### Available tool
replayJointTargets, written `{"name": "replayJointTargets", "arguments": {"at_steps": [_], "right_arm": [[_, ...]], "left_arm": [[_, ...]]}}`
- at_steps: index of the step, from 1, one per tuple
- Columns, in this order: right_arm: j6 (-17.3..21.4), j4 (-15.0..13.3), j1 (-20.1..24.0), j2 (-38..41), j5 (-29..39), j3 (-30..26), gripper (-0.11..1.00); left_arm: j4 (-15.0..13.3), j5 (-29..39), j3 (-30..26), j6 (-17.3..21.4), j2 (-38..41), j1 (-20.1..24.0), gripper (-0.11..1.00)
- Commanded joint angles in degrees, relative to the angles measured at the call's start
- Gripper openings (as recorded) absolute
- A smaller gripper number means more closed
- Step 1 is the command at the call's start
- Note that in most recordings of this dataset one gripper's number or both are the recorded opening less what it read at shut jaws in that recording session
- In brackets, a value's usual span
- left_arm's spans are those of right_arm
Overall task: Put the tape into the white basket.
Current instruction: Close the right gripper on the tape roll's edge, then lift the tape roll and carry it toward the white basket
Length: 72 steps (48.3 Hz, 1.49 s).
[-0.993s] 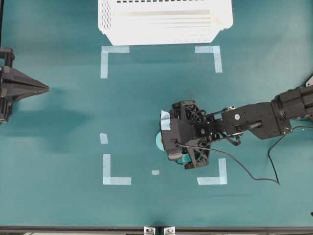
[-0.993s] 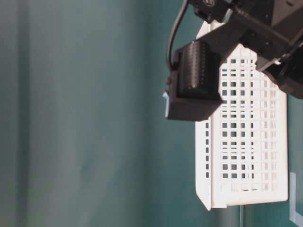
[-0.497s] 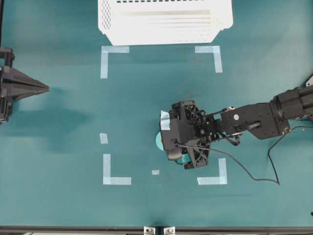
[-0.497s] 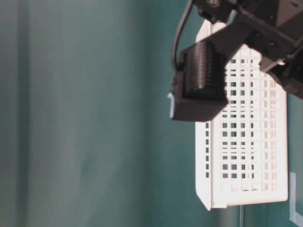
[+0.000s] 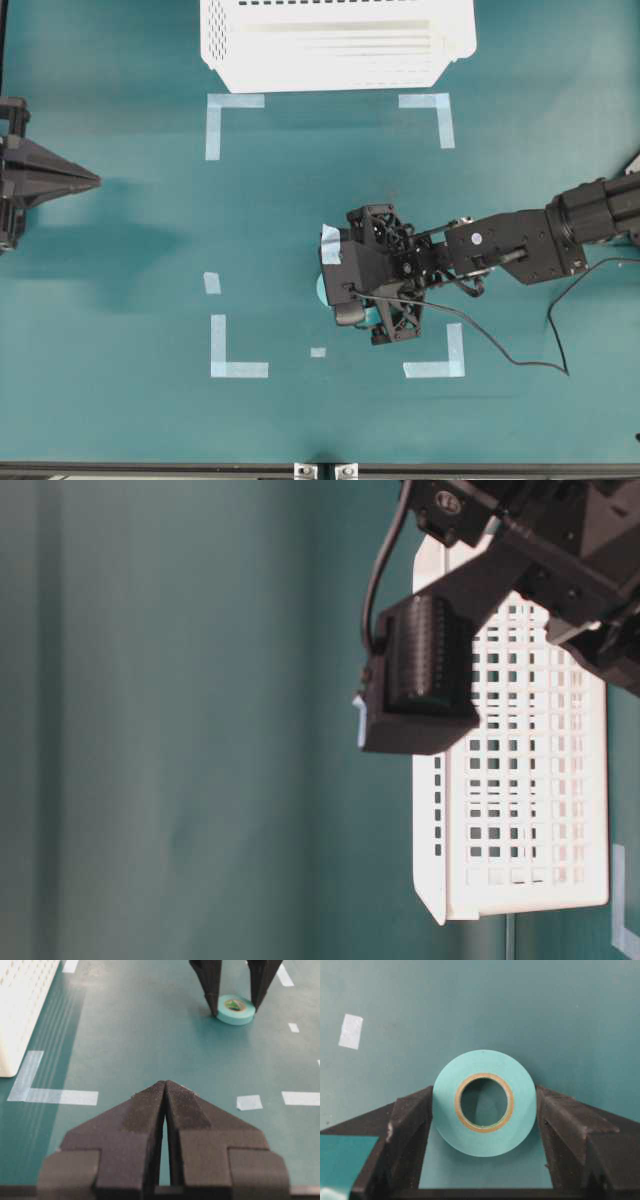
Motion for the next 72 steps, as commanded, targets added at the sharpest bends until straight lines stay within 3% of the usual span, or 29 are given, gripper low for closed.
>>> {"name": "replayJointTargets", "arguments": {"at_steps": [1, 29, 49, 72], "right_arm": [[-0.1, -0.2, 0.2, -3.3, 1.4, -1.0, 0.68], [-0.1, -0.2, 0.1, -13.7, 10.8, -1.0, 0.68], [-0.1, -0.2, -1.1, -19.2, 13.0, -0.9, 0.68], [-0.1, -2.3, -9.0, -22.5, 13.1, -0.9, 0.68]], "left_arm": [[0.0, -0.3, -0.7, 0.1, 0.4, 0.1, -0.11], [0.0, -0.3, -0.6, 0.1, 0.1, 0.1, -0.11], [0.0, 1.5, 0.6, -0.2, -6.1, 0.2, -0.11], [0.0, 1.5, 0.6, -0.2, -6.0, 0.1, -0.11]]}}
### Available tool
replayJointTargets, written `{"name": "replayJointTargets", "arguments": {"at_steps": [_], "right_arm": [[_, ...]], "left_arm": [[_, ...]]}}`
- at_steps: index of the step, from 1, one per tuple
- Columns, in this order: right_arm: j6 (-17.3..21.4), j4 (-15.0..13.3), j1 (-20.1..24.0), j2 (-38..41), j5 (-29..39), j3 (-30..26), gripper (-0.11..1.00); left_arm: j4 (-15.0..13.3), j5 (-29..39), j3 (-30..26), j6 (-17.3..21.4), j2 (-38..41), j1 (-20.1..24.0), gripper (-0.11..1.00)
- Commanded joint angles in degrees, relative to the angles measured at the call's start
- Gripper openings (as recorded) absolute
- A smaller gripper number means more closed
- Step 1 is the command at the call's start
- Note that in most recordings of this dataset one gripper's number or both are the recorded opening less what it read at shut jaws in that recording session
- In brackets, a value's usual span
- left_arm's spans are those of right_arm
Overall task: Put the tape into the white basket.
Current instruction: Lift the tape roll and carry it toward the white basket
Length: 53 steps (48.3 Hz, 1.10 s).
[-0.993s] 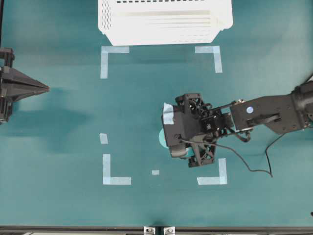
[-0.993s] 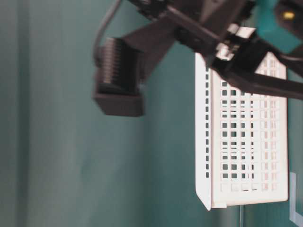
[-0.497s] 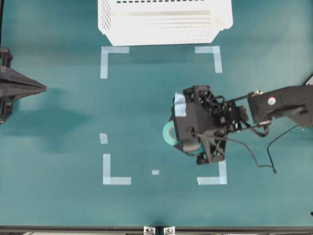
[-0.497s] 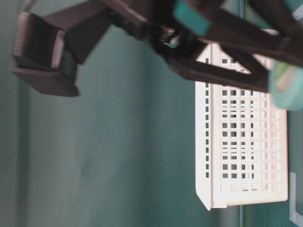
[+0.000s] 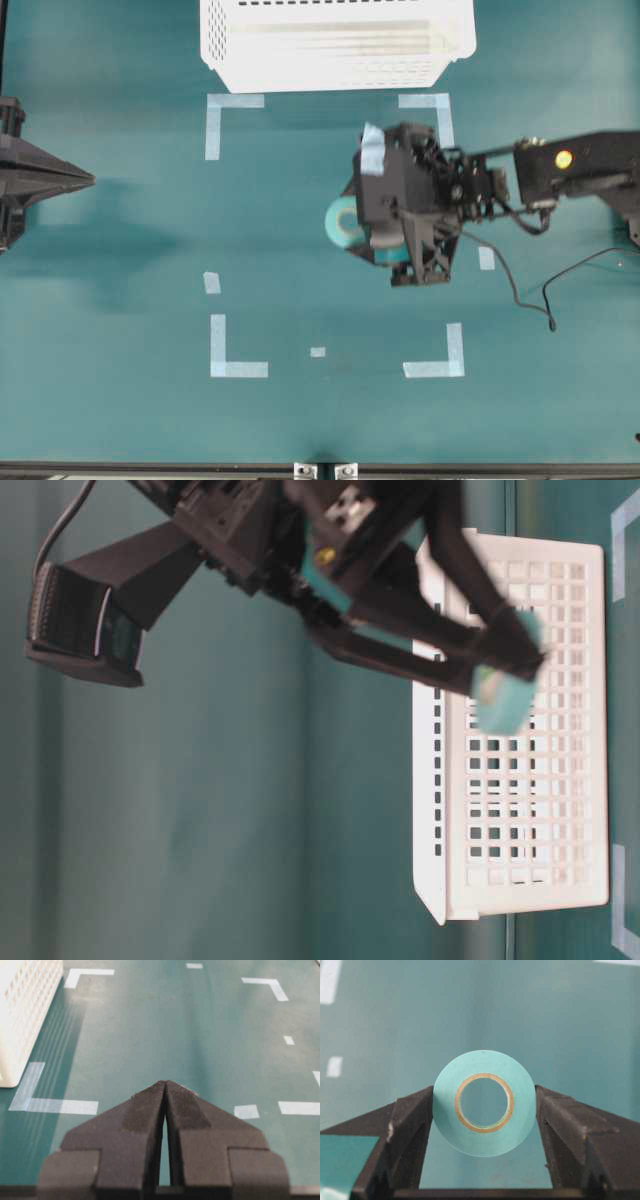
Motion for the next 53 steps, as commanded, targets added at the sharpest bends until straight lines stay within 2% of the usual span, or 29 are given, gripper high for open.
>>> {"name": "replayJointTargets", "arguments": {"at_steps": [1, 28, 38, 53], "right_arm": [[0.0, -0.4, -1.8, -2.4, -0.1, -0.9, 0.68], [0.0, -2.8, -13.1, -5.4, 1.6, 0.1, 0.68], [0.0, -2.8, -17.2, -7.1, 1.5, 1.1, 0.68], [0.0, -2.8, -25.9, -8.1, 1.0, 3.1, 0.68]], "left_arm": [[0.1, -0.3, -0.8, -0.1, 0.4, 0.1, -0.11], [0.1, -0.3, -0.8, -0.1, 0.4, 0.1, -0.11], [0.1, -0.3, -0.8, -0.1, 0.4, 0.1, -0.11], [0.1, -0.3, -0.8, -0.1, 0.4, 0.1, -0.11]]}}
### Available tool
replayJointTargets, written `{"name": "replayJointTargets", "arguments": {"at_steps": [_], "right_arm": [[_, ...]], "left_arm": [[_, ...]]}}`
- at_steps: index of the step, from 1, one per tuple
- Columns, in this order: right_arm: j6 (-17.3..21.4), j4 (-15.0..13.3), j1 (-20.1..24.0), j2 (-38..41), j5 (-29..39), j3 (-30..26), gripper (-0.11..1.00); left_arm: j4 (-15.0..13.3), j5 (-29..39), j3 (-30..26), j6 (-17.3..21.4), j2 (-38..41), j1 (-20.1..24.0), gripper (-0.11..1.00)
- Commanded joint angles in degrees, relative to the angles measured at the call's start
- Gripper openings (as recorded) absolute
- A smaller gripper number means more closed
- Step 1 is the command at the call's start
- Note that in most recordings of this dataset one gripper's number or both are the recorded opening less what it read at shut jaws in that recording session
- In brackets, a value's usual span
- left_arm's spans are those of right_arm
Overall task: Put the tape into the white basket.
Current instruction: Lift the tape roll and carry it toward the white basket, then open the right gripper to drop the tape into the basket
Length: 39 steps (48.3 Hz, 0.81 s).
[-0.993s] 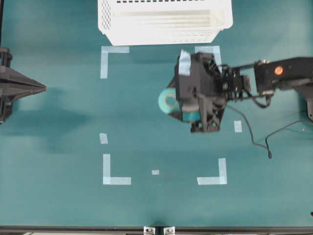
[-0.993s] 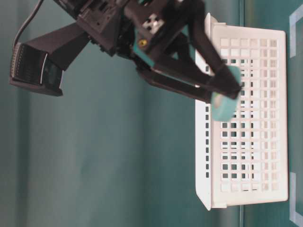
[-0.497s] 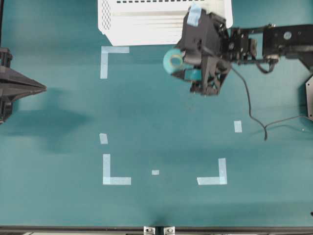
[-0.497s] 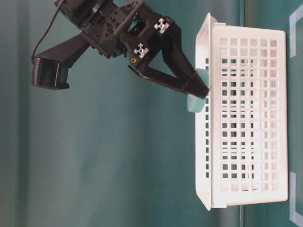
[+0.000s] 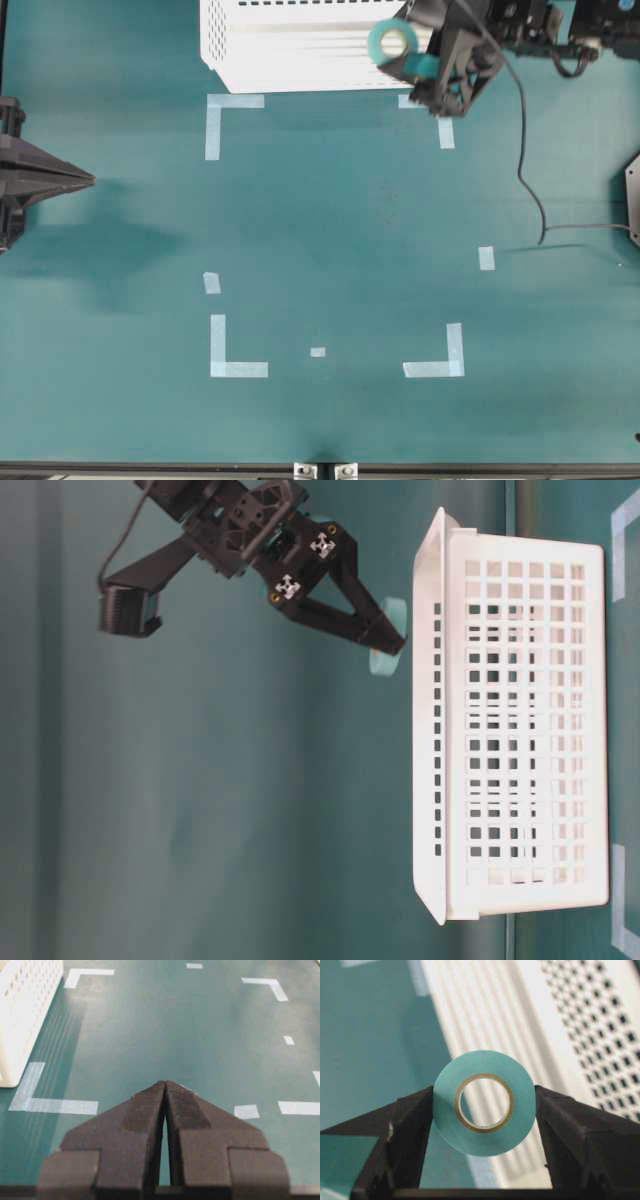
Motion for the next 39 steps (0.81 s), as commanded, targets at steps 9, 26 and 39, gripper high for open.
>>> {"name": "replayJointTargets", "arguments": {"at_steps": [9, 26, 39], "right_arm": [[0.0, -0.1, -5.0, -1.4, -3.3, 0.4, 0.68], [-1.0, -0.8, -6.0, -1.3, -4.6, 1.5, 0.68], [-0.7, -1.1, -5.9, -1.4, -5.3, 2.2, 0.69]], "left_arm": [[0.1, -0.3, -0.8, -0.1, 0.4, 0.1, -0.11], [0.1, -0.3, -0.8, -0.1, 0.4, 0.1, -0.11], [0.1, -0.3, -0.8, -0.1, 0.4, 0.1, -0.11]]}}
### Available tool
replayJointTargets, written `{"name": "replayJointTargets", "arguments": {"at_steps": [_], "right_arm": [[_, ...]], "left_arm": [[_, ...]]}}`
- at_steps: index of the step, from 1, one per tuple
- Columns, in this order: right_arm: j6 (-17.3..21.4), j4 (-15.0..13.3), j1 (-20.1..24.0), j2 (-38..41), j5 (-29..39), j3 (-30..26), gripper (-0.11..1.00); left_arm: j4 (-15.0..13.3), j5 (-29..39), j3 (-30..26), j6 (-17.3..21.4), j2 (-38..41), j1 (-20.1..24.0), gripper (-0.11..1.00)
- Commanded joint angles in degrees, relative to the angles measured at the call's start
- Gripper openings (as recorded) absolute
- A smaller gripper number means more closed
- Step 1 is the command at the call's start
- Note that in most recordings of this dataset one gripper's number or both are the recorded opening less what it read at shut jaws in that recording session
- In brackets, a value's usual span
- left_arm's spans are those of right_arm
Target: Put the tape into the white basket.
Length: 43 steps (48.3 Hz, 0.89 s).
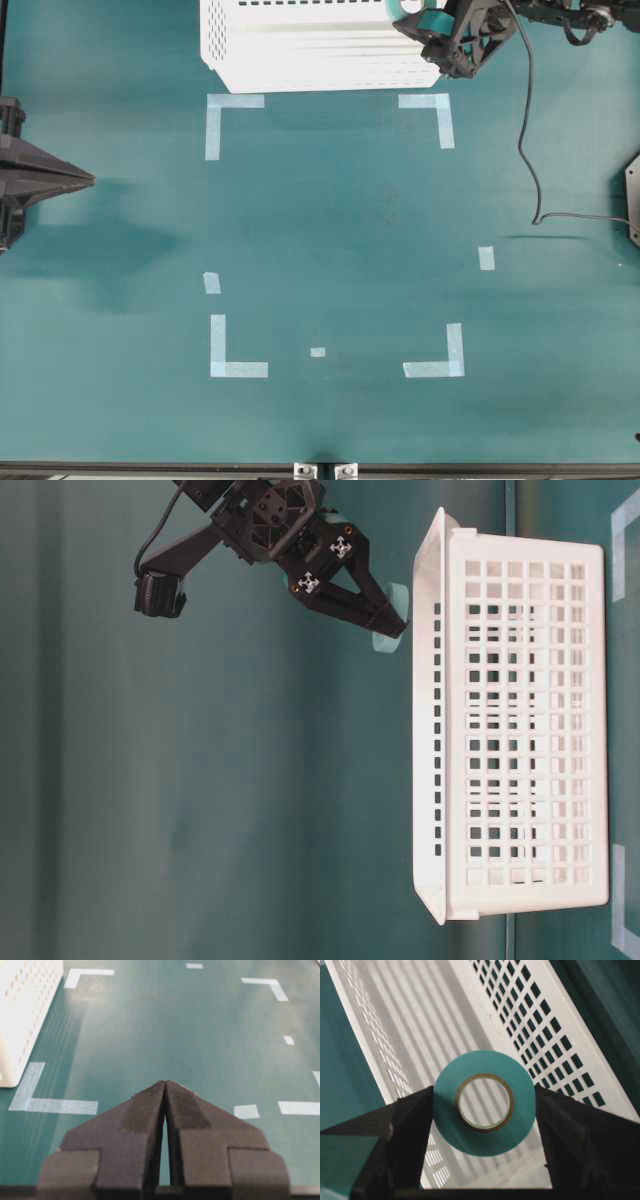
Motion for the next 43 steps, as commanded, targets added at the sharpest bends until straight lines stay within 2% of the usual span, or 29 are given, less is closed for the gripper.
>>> {"name": "replayJointTargets", "arguments": {"at_steps": [1, 7, 10, 17, 27, 43], "right_arm": [[0.2, -0.2, -0.1, -1.3, -0.7, -0.1, 0.69], [0.2, -0.2, -0.1, -1.4, -0.6, 0.7, 0.94], [0.2, -0.2, -0.1, -1.4, -0.5, 1.0, 0.99], [0.1, -0.2, 0.8, -2.6, -0.7, 1.1, 0.94], [-0.1, -0.2, 6.7, -7.2, -4.6, 2.5, 0.94], [1.0, 0.2, 18.6, -18.9, -16.2, 12.7, 0.93]], "left_arm": [[0.0, -0.3, -0.8, -0.1, 0.4, 0.1, -0.11], [0.0, -0.3, -0.8, -0.1, 0.4, 0.1, -0.11], [0.0, -0.3, -0.8, 0.0, 0.4, 0.1, -0.11], [0.0, -0.3, -0.8, 0.0, 0.4, 0.2, -0.11], [0.0, -0.3, -0.8, 0.0, 0.4, 0.2, -0.11], [0.0, -0.3, -0.8, 0.1, 0.4, 0.2, -0.11]]}}
